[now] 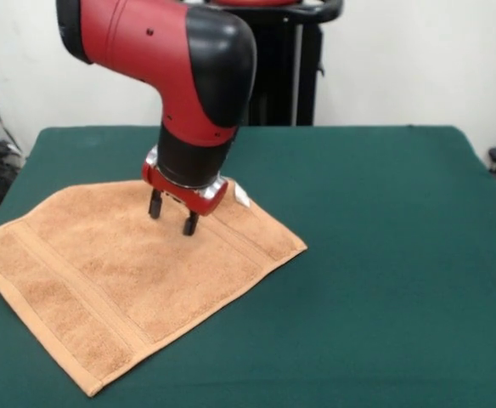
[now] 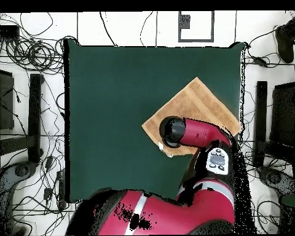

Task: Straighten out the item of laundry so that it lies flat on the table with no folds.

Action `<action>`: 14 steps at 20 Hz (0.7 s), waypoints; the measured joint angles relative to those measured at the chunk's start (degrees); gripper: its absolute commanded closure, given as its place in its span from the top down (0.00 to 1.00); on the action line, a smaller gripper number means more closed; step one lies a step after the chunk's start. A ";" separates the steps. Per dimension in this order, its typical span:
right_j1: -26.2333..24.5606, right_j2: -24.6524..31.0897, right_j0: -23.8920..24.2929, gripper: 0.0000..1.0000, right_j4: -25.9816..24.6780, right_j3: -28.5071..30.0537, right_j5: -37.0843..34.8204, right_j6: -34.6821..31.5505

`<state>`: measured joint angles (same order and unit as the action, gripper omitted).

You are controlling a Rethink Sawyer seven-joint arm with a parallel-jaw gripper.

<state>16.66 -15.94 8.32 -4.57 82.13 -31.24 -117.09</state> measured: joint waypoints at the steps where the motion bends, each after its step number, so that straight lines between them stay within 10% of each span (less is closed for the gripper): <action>1: -0.24 -0.45 -0.44 1.00 0.29 -0.17 -0.02 0.00; 14: -4.35 -7.39 -6.23 1.00 7.11 -3.07 -1.85 -0.01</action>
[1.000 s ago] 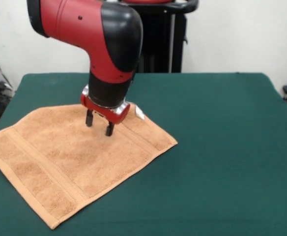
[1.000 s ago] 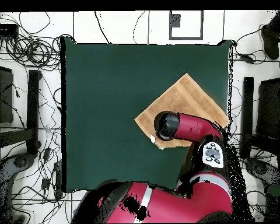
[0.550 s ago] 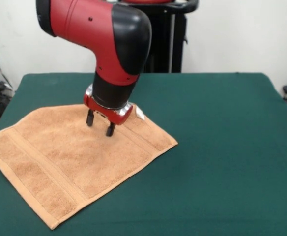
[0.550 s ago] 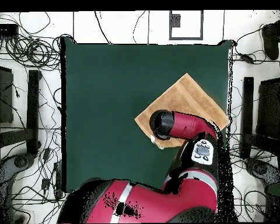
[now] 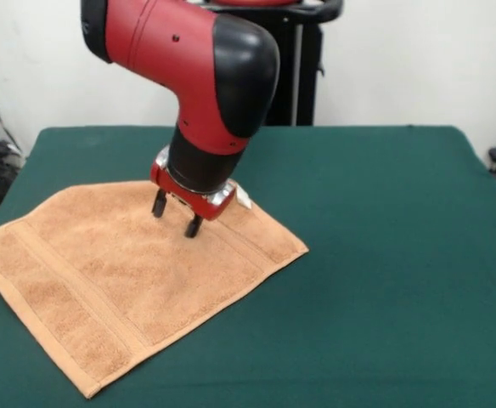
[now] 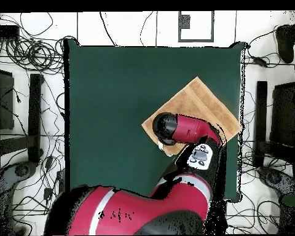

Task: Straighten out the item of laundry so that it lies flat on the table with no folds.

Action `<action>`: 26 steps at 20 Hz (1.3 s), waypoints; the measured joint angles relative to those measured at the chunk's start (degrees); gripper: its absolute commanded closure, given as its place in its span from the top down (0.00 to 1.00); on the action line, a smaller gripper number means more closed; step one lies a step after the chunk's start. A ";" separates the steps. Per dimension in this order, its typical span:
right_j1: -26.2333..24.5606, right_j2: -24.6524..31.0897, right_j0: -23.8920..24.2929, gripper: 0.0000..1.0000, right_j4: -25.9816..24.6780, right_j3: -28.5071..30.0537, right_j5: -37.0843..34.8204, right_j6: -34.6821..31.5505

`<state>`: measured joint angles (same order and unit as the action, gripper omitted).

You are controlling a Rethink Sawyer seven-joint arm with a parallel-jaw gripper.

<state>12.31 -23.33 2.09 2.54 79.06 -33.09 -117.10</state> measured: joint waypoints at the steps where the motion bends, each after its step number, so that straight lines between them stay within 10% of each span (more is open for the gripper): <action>1: -0.29 -0.42 -0.31 1.00 0.57 -0.17 -0.05 0.00; 26: -7.38 -8.46 -8.78 1.00 19.41 -7.89 -0.02 -13.08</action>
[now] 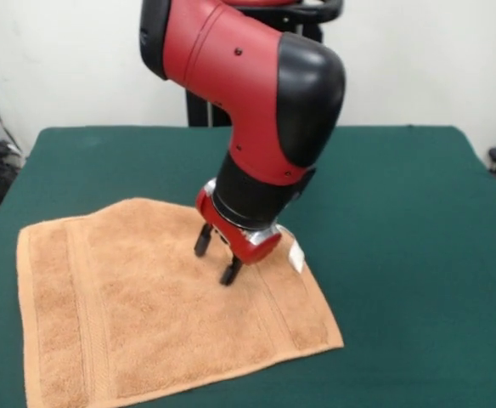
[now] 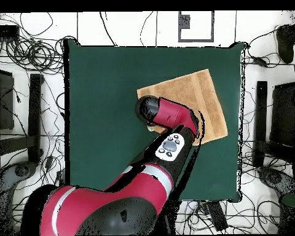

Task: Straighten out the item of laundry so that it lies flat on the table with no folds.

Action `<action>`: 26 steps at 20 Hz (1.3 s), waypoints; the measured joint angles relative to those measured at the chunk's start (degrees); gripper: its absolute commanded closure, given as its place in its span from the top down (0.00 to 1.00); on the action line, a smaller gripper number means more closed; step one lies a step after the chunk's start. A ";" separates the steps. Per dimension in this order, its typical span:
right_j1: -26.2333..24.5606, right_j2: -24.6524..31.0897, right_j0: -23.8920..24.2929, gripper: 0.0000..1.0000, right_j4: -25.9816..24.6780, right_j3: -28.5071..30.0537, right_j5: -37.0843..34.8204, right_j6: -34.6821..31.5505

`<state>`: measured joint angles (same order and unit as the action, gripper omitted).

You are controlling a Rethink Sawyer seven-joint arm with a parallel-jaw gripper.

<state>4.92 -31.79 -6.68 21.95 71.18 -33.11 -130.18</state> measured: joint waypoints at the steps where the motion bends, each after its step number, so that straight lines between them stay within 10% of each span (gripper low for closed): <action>1: -0.12 0.01 -0.15 1.00 0.36 -0.28 0.20 -0.49; 26: 2.92 2.67 -0.54 1.00 1.05 2.81 6.85 -1.23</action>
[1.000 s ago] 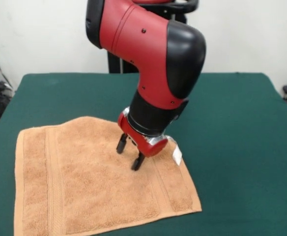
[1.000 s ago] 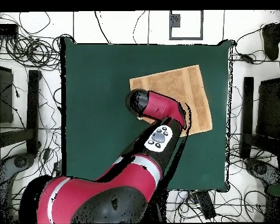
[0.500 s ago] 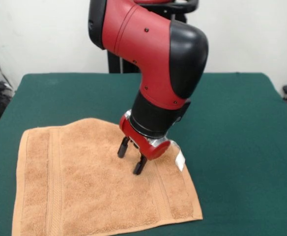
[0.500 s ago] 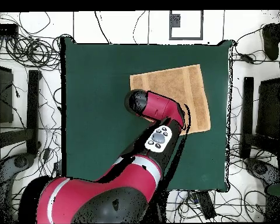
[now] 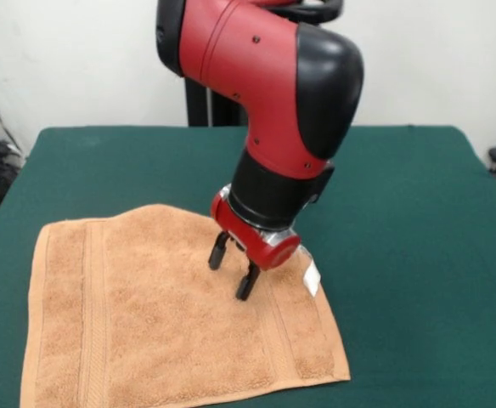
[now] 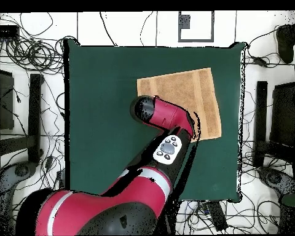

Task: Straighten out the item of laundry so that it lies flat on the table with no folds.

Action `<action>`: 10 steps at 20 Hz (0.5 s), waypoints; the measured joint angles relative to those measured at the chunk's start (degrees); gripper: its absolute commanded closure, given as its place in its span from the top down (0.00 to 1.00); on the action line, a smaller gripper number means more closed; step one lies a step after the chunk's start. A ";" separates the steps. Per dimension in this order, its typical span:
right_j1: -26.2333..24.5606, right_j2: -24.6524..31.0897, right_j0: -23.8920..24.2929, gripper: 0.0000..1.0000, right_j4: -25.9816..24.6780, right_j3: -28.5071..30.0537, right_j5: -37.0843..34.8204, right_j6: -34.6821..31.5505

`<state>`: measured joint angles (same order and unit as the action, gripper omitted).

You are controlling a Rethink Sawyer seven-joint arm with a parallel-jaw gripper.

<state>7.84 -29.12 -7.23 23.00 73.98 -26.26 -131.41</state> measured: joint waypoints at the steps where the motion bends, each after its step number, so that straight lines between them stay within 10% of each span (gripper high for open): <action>1: 1.60 0.56 -0.05 1.00 -0.04 1.40 0.12 0.00; 10: 10.51 1.03 0.04 1.00 -1.98 8.59 0.13 0.00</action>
<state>18.35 -28.09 -7.19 21.02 82.57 -26.14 -131.41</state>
